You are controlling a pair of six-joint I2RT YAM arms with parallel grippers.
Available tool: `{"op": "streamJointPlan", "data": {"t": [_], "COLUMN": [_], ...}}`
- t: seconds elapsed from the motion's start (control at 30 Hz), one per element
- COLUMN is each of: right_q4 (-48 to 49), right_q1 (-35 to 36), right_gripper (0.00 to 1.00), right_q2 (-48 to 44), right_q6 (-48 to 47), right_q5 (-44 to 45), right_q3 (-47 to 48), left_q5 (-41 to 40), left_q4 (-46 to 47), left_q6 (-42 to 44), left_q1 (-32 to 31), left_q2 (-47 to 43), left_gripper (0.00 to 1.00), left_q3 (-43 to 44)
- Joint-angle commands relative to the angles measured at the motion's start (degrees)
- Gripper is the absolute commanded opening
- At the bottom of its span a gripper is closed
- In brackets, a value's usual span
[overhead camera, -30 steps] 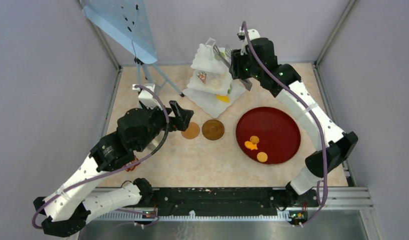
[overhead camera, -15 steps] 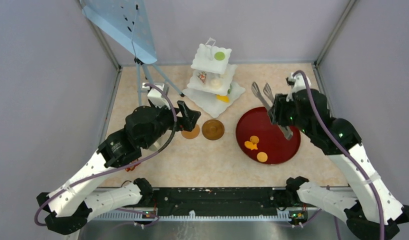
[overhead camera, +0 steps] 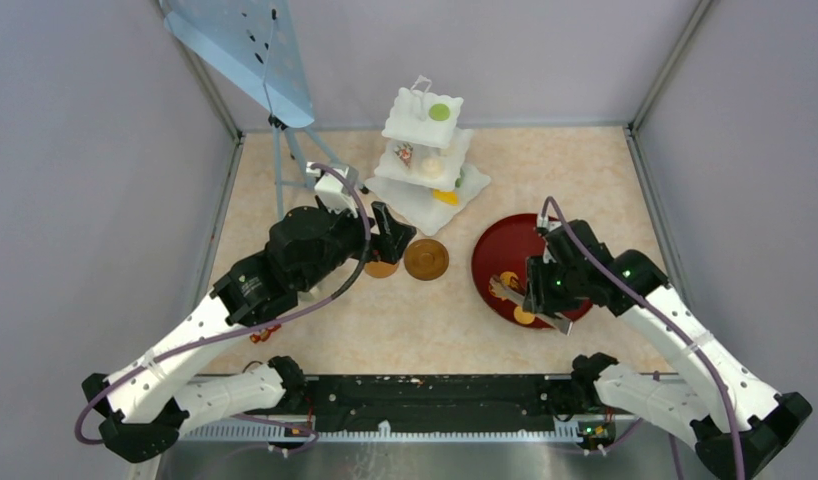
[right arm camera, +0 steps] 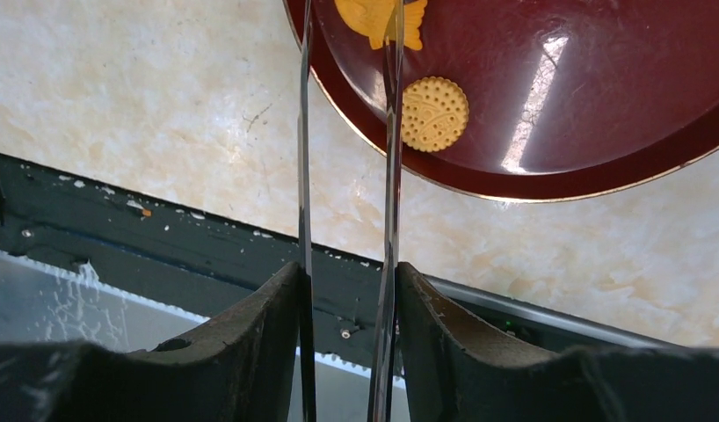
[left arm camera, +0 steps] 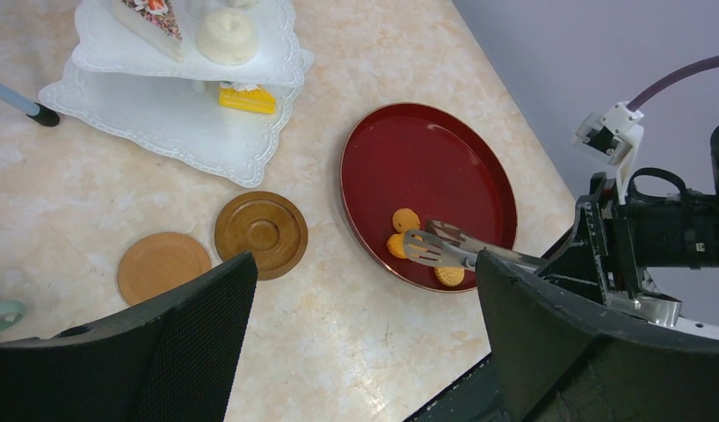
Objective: Serve the afternoon tea
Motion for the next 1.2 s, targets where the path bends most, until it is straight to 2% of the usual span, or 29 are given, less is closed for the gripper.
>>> {"op": "streamJointPlan", "data": {"t": [0.0, 0.47, 0.97, 1.17], "right_q4": [-0.7, -3.0, 6.0, 7.0], "right_q1": [2.4, 10.5, 10.7, 10.8], "right_gripper": [0.42, 0.45, 0.5, 0.48], "right_q2": [1.3, 9.0, 11.5, 12.3], "right_q6": [0.1, 4.9, 4.6, 5.3], "right_q5": [0.2, 12.5, 12.2, 11.1], "right_q3": [1.1, 2.9, -0.4, -0.9], "left_q5": [-0.6, -0.7, -1.2, -1.5], "left_q4": [1.7, 1.3, 1.1, 0.9], "left_q6": [-0.2, 0.7, 1.4, 1.4], "left_q1": [0.1, 0.1, 0.1, 0.2], "left_q2": [-1.5, -0.8, -0.8, -1.1], "left_gripper": [0.99, 0.99, 0.99, 0.99], "left_q3": [-0.3, 0.3, 0.3, 0.2]}}
